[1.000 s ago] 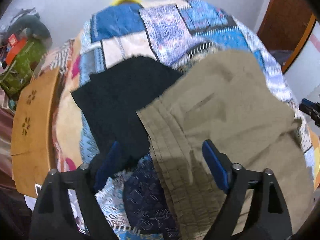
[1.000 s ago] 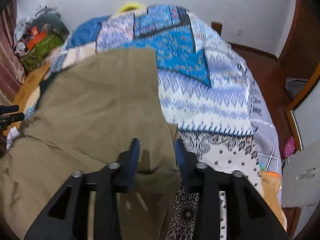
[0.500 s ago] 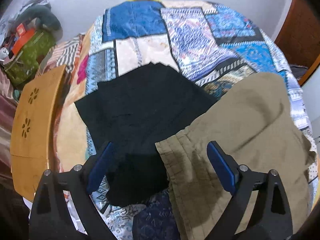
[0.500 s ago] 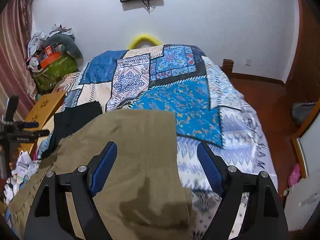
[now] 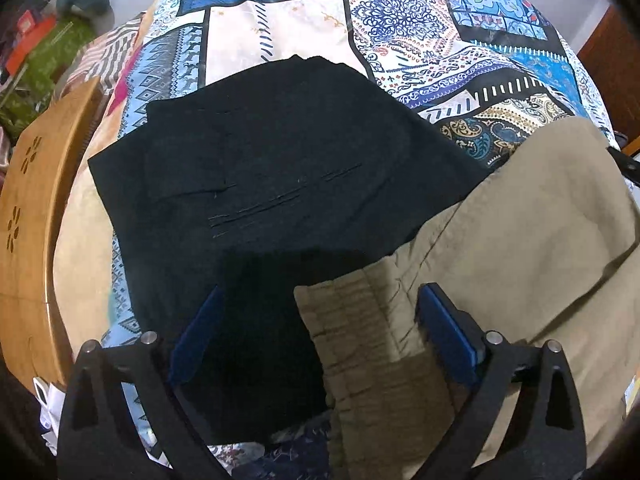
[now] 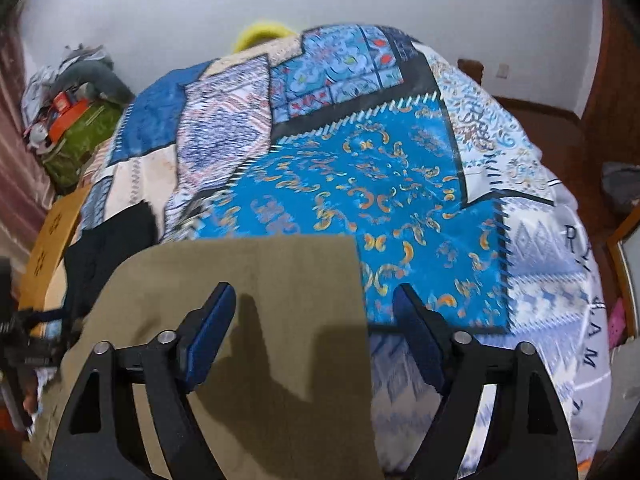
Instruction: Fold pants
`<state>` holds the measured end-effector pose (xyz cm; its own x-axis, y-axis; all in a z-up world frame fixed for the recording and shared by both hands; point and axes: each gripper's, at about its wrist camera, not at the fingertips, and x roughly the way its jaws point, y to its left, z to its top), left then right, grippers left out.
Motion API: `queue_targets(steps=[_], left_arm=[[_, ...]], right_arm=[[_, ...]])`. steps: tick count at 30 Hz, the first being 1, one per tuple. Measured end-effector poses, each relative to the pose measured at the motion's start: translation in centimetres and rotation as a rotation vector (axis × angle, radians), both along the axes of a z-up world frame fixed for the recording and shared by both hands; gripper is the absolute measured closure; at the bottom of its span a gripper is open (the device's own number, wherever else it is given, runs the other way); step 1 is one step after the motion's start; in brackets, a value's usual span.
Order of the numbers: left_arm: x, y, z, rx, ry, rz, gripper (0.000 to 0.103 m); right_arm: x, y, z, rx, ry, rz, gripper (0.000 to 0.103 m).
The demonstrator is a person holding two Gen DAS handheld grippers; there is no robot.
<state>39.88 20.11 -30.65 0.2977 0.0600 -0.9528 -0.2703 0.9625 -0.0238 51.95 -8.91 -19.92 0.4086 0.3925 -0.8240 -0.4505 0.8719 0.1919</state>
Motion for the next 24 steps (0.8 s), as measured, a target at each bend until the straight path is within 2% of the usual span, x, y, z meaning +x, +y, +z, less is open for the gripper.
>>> queue_targets(steps=[2, 4, 5, 6, 7, 8, 9, 13, 16, 18, 24], left_arm=[[0.1, 0.0, -0.1, -0.004, -0.009, -0.003, 0.004], [0.2, 0.1, -0.2, -0.015, -0.020, 0.000, 0.007], [0.3, 0.0, -0.3, -0.031, -0.021, -0.006, 0.018], [0.3, -0.1, -0.2, -0.051, -0.025, -0.018, 0.024], [0.2, -0.3, 0.1, -0.065, -0.040, -0.022, 0.036], [0.1, -0.6, 0.3, -0.070, -0.051, -0.024, 0.046], [0.1, -1.0, 0.5, -0.053, -0.052, -0.028, 0.047], [-0.2, -2.4, 1.8, 0.075, -0.077, -0.061, 0.054], [-0.3, -2.1, 4.0, 0.106, -0.115, -0.059, 0.061], [-0.4, -1.8, 6.0, 0.110, -0.145, -0.064, 0.061], [-2.2, -2.2, 14.1, 0.158, -0.302, -0.065, 0.061]], right_arm=[[0.5, 0.0, -0.4, 0.019, 0.005, -0.012, 0.045], [0.5, 0.1, -0.3, 0.022, -0.020, -0.018, 0.053], [0.4, 0.4, -0.3, 0.014, -0.032, -0.014, 0.060], [0.2, 0.7, -0.1, 0.006, -0.045, -0.004, 0.074], [0.1, 1.0, 0.0, -0.015, -0.056, -0.004, 0.078], [0.0, 1.3, 0.1, -0.026, -0.063, 0.008, 0.089], [-0.2, 1.6, 0.2, -0.032, -0.066, 0.023, 0.091], [-0.8, 1.7, 1.1, -0.056, -0.109, 0.025, 0.093], [-1.3, 0.8, 3.5, -0.016, -0.175, 0.009, 0.093], [-1.7, 0.4, 6.1, -0.004, -0.225, 0.011, 0.093], [-4.2, -0.4, 14.9, 0.066, -0.396, -0.012, 0.093]])
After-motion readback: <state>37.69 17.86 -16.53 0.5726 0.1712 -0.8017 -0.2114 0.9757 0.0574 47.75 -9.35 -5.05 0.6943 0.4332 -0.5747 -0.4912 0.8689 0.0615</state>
